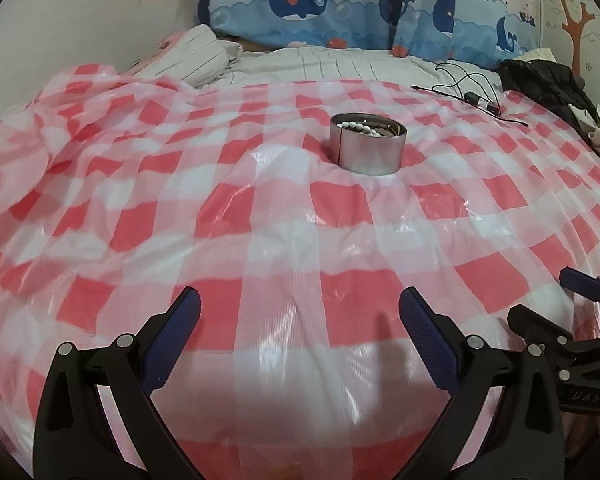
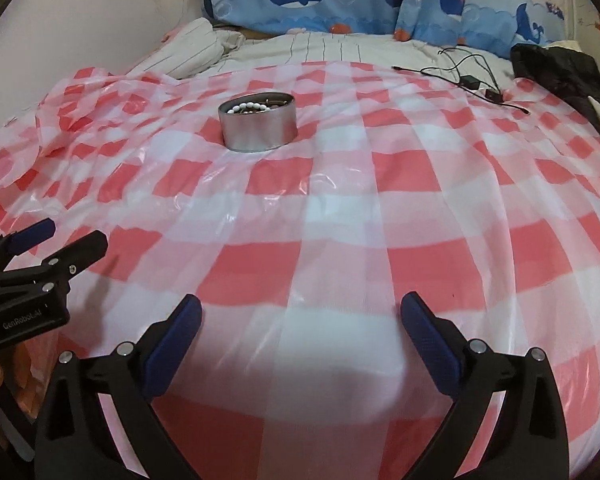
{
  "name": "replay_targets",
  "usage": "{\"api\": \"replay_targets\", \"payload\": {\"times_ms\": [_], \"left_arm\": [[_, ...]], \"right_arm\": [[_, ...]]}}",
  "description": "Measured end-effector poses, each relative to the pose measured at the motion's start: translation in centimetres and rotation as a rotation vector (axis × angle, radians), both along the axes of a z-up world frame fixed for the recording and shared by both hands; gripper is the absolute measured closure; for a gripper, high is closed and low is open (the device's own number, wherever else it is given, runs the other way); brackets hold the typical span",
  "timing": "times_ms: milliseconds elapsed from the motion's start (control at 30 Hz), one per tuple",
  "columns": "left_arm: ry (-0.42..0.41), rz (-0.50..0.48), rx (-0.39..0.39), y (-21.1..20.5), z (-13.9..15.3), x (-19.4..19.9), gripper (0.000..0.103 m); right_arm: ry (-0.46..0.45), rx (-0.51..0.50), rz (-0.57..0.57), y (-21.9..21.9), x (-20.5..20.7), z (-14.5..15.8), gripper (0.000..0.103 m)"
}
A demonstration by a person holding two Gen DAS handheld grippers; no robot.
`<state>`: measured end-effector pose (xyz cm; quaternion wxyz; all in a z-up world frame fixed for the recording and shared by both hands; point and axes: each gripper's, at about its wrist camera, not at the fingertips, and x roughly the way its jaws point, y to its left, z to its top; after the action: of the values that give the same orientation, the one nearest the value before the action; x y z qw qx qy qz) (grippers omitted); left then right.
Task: Organize jewelry
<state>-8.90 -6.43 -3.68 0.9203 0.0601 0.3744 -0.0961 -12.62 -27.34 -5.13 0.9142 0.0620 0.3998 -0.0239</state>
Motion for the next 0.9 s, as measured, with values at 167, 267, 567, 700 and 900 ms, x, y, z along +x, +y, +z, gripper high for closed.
{"api": "replay_targets", "payload": {"times_ms": [167, 267, 567, 700, 900], "left_arm": [[0.025, 0.01, -0.038, 0.4, -1.6, -0.4, 0.008], [0.02, -0.004, -0.042, 0.2, -1.9, -0.7, 0.008], [-0.005, -0.016, -0.012, -0.6, -2.6, -1.1, 0.008], [-0.002, -0.013, -0.008, -0.7, -2.8, -1.1, 0.008], [0.007, -0.009, -0.034, -0.4, -3.0, -1.0, 0.008]], "right_arm": [[-0.035, -0.014, -0.009, 0.2, -0.4, -0.7, 0.007], [-0.041, -0.019, -0.011, 0.3, -0.5, -0.8, 0.007], [-0.061, -0.054, -0.026, 0.8, -0.9, -1.0, 0.007], [-0.073, -0.075, -0.032, 1.1, -1.2, -0.9, 0.007], [-0.078, -0.093, -0.016, 1.3, -1.2, -0.9, 0.007]]}}
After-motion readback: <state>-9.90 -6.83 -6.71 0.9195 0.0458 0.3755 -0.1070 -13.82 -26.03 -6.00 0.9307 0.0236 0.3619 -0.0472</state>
